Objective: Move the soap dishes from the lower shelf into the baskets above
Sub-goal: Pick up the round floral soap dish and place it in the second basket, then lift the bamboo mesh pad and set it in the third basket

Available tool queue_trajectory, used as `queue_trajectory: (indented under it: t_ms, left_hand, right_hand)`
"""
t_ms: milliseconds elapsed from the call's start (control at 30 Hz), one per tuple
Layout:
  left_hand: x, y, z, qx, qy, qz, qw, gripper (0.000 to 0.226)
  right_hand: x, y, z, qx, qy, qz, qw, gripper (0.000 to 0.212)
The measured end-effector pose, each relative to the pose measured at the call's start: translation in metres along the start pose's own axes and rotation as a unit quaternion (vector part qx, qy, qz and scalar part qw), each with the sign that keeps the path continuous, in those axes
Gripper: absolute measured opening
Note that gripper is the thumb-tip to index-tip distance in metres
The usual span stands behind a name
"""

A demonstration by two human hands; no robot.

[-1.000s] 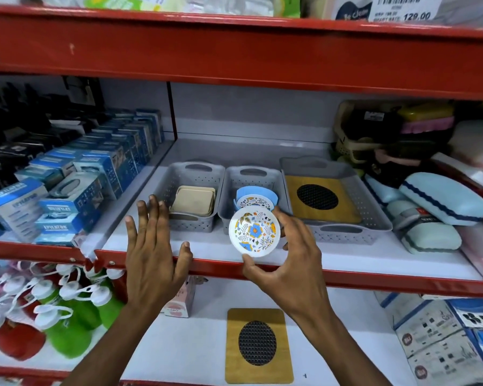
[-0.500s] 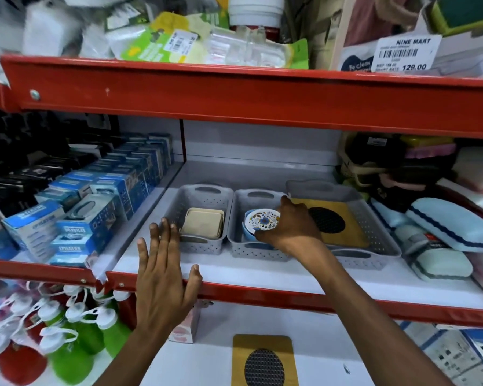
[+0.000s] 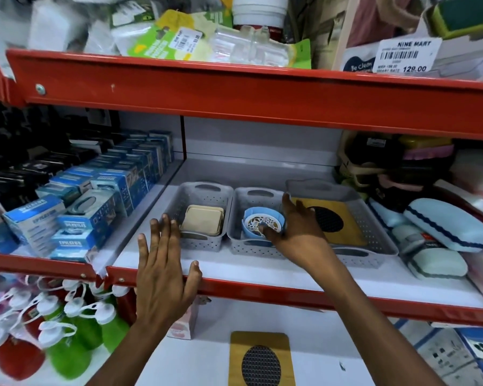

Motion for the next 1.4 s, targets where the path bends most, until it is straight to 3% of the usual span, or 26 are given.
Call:
queue_trajectory:
  t_ms: [167,267,367,467,533,600,700,800,900,1033,1167,1300,1400]
  left_hand:
    - [-0.011,0.009,0.004,-0.001,0.023,0.0,1.0,0.078]
    - [-0.033,0.029,-0.001,0.006,0.049,-0.055,0.997,0.078]
    - [-0.056,0.063,-0.013,-0.009,0.072,-0.151,0.986,0.072]
    - [-0.068,0.106,-0.03,-0.03,0.111,-0.233,0.966,0.052]
    - [-0.067,0.133,-0.054,0.027,0.161,-0.229,0.96,0.043]
    - [-0.06,0.154,-0.092,0.135,0.197,-0.151,0.959,0.044]
    - [-0.045,0.177,-0.146,0.274,0.219,0.034,0.936,0.051]
    - [-0.037,0.19,-0.183,0.361,0.217,0.158,0.893,0.054]
    - [-0.037,0.194,-0.202,0.404,0.193,0.214,0.868,0.059]
    - [-0.036,0.192,-0.21,0.402,0.196,0.279,0.85,0.057]
    - [-0.022,0.192,-0.209,0.353,0.229,0.365,0.831,0.044]
    - [-0.014,0.185,-0.19,0.274,0.282,0.365,0.844,0.038]
    - [-0.014,0.176,-0.163,0.219,0.319,0.354,0.851,0.037]
  right_hand:
    - [-0.004,0.064,-0.002,-0.176,-0.019,0.127,0.976,0.086]
    - [-0.014,0.097,-0.014,-0.255,-0.011,0.177,0.95,0.076]
    - [-0.03,0.129,-0.046,-0.282,0.017,0.242,0.928,0.074]
    - [-0.053,0.16,-0.091,-0.267,0.06,0.307,0.911,0.072]
    - [-0.069,0.174,-0.123,-0.22,0.071,0.325,0.917,0.068]
    - [-0.089,0.177,-0.157,-0.151,0.049,0.279,0.947,0.057]
    - [-0.12,0.176,-0.202,-0.024,-0.029,0.074,0.997,0.049]
    - [-0.141,0.178,-0.243,0.094,-0.086,-0.09,0.988,0.048]
    - [-0.148,0.179,-0.267,0.152,-0.108,-0.169,0.968,0.047]
    - [-0.152,0.175,-0.282,0.173,-0.139,-0.234,0.946,0.039]
    - [-0.162,0.173,-0.282,0.138,-0.188,-0.273,0.933,0.026]
    - [-0.174,0.178,-0.271,0.062,-0.28,-0.288,0.914,0.043]
    - [-0.176,0.182,-0.261,0.036,-0.331,-0.275,0.902,0.027]
Point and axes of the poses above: each hand's wrist, its own y-axis away from the middle knuckle, its own z-axis out of the back of the hand, x = y × z, the point moved 6 cm from there along -y, towards the middle knuckle, and after that the axes turned 4 degrees about y, right-handed, at the moved point
